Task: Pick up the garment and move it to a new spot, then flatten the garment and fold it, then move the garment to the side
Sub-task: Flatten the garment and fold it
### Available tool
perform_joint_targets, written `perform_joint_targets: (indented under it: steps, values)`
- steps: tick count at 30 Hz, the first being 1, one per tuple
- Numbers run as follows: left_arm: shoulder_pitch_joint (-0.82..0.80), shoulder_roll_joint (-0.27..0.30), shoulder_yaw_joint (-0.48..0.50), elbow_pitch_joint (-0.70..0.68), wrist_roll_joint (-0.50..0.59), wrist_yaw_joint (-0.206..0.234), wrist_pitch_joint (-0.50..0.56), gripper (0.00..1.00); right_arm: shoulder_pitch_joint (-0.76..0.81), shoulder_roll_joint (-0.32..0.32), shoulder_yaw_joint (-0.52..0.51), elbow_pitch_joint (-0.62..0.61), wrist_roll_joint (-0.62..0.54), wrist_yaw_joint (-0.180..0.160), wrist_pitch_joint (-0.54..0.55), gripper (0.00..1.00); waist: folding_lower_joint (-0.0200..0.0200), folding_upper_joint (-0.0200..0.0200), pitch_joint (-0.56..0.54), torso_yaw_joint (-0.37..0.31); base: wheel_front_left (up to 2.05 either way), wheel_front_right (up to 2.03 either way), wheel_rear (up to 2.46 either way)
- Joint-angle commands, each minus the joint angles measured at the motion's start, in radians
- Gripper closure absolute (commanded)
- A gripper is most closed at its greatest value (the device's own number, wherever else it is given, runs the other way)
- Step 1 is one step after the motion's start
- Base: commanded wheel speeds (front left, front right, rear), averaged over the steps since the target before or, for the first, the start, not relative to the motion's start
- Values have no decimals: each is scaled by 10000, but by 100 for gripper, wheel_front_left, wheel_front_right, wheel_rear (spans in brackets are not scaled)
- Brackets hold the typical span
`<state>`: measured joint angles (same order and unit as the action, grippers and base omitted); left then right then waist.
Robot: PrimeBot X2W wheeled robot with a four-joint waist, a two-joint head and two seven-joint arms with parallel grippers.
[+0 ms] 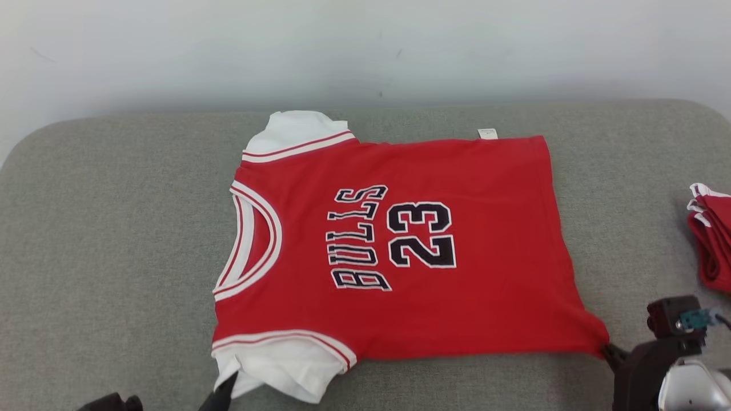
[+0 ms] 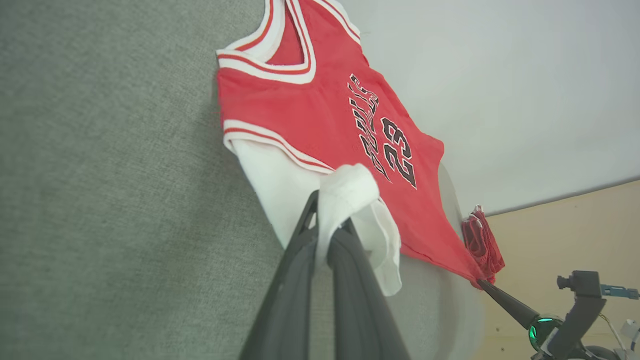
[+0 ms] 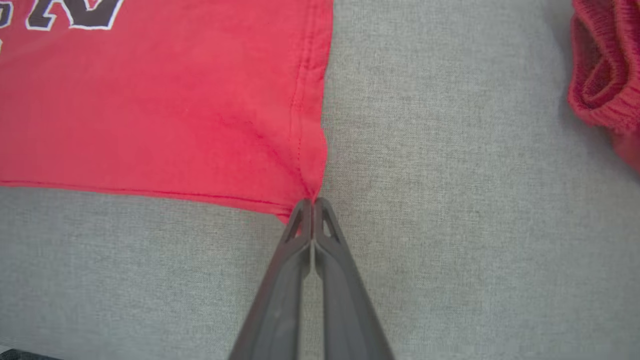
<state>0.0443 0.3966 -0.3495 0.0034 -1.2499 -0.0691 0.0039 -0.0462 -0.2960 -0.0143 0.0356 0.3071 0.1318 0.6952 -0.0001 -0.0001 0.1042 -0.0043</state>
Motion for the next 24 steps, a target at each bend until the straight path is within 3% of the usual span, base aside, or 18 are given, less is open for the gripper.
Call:
perform_joint_targets:
  steps: [1, 11, 17, 24]
  values:
    - [161, 54, -27, 37, -71, 69, 78, 100, 227, 42, -85, -99, -19, -25, 110, 100, 1, 1, 2, 17, 0, 0, 0]
    - [1009, 495, -389, 136, -455, 525, 1103, 100, 1623, 365, -678, -1065, -209, -25, 1400, 100, 1, 1, -2, 47, 0, 0, 0]
    - [610, 378, -157, -172, -199, 433, 619, 100, 1248, 329, -469, -1445, -302, -25, 517, 100, 1, 1, 101, -27, 0, 0, 0]
    - [-661, -72, -137, 115, 714, 244, -326, 100, 323, 281, -47, -1009, -402, -25, -829, 100, 1, 1, 356, -10, 0, 0, 0]
